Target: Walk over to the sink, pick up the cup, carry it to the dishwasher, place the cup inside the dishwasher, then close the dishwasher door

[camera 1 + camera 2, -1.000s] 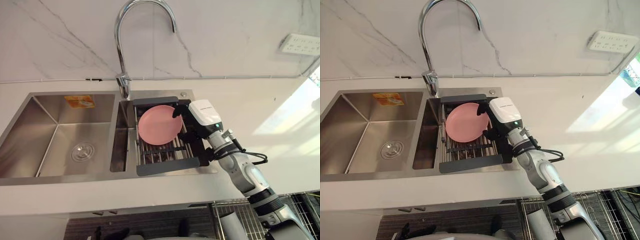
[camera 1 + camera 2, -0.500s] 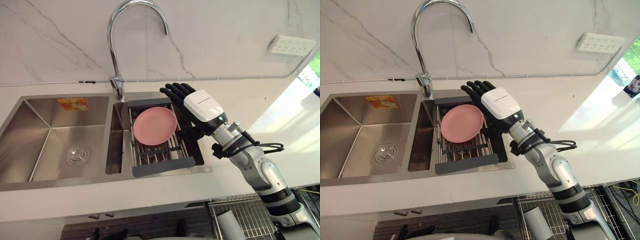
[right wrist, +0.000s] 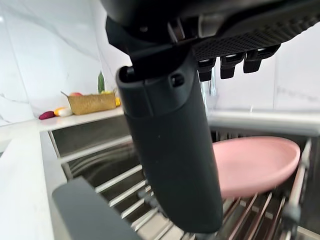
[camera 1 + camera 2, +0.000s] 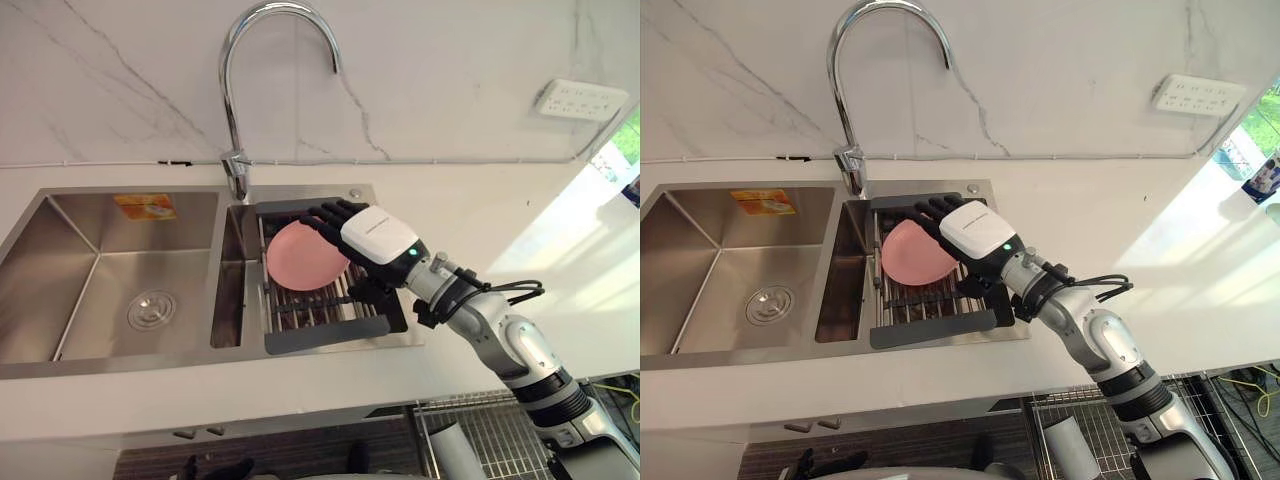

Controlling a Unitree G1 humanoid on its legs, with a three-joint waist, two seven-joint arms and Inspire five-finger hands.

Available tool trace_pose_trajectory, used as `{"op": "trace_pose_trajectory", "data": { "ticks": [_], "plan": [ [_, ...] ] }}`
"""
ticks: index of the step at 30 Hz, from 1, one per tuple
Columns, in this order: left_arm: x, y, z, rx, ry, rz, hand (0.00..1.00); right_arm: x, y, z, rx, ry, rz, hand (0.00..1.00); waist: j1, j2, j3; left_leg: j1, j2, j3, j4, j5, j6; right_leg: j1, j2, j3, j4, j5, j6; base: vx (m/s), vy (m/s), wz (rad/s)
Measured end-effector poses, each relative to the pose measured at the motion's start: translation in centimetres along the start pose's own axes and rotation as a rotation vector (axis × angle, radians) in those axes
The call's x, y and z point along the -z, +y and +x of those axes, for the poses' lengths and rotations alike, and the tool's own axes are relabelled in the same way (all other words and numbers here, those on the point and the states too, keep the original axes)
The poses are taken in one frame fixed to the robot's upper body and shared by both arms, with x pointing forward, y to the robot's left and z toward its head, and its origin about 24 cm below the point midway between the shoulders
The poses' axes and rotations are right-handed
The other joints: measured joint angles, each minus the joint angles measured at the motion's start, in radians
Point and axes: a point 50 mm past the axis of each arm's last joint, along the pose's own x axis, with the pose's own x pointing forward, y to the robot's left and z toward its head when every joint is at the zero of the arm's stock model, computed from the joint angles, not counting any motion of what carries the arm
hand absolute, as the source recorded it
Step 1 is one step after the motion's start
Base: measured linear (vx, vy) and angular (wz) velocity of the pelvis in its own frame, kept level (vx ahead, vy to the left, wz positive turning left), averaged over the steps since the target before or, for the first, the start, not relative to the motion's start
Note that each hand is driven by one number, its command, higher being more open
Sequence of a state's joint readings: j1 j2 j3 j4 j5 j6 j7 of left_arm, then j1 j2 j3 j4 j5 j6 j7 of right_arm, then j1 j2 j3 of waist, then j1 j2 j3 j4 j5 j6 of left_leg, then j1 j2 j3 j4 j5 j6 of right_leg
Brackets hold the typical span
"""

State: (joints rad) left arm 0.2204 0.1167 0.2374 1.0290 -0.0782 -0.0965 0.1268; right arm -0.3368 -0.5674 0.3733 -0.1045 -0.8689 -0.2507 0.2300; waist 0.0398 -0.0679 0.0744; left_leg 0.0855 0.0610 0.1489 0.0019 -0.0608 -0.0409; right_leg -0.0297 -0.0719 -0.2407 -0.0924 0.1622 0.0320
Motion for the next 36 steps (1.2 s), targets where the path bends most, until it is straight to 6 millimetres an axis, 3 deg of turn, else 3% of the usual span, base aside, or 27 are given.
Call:
{"op": "trace_pose_trajectory", "data": {
  "ticks": [4,18,19,27,36],
  "plan": [
    [0.0,0.0,0.0,0.000,0.002,0.000,1.00,0.4,1.5,0.1,-0.065,0.029,0.001,1.00,0.000,0.000,0.000,-0.003,0.000,-0.005,0.000,0.001,-0.001,0.000,0.000,-0.006,0.000,-0.001,0.001,0.00,0.001,0.04],
    [0.0,0.0,0.0,0.001,0.003,0.000,1.00,1.7,3.5,0.7,-0.094,0.124,0.015,1.00,0.002,0.001,0.000,-0.008,0.000,-0.019,0.000,0.004,-0.002,0.001,-0.003,-0.020,0.000,-0.003,0.002,-0.01,0.002,0.02],
    [0.0,0.0,0.0,0.001,0.004,0.001,1.00,1.7,3.7,0.8,-0.093,0.131,0.016,0.00,0.002,0.001,0.000,-0.008,-0.001,-0.020,0.000,0.004,-0.002,0.001,-0.003,-0.021,0.000,-0.003,0.002,-0.01,0.005,0.03],
    [0.0,0.0,0.0,0.002,0.004,0.002,1.00,1.9,4.8,1.1,-0.062,0.148,-0.033,0.00,0.006,0.003,0.001,-0.013,-0.002,-0.029,0.000,0.008,-0.002,0.001,-0.006,-0.030,0.000,-0.003,0.002,-0.01,0.003,0.02],
    [0.0,-0.1,0.0,0.003,0.003,0.000,1.00,1.0,4.3,1.9,0.098,0.111,-0.084,0.00,0.016,0.006,0.003,-0.013,-0.005,-0.034,0.000,0.011,-0.001,0.003,-0.009,-0.033,0.000,-0.003,0.002,0.00,0.000,0.00]
  ]
}}
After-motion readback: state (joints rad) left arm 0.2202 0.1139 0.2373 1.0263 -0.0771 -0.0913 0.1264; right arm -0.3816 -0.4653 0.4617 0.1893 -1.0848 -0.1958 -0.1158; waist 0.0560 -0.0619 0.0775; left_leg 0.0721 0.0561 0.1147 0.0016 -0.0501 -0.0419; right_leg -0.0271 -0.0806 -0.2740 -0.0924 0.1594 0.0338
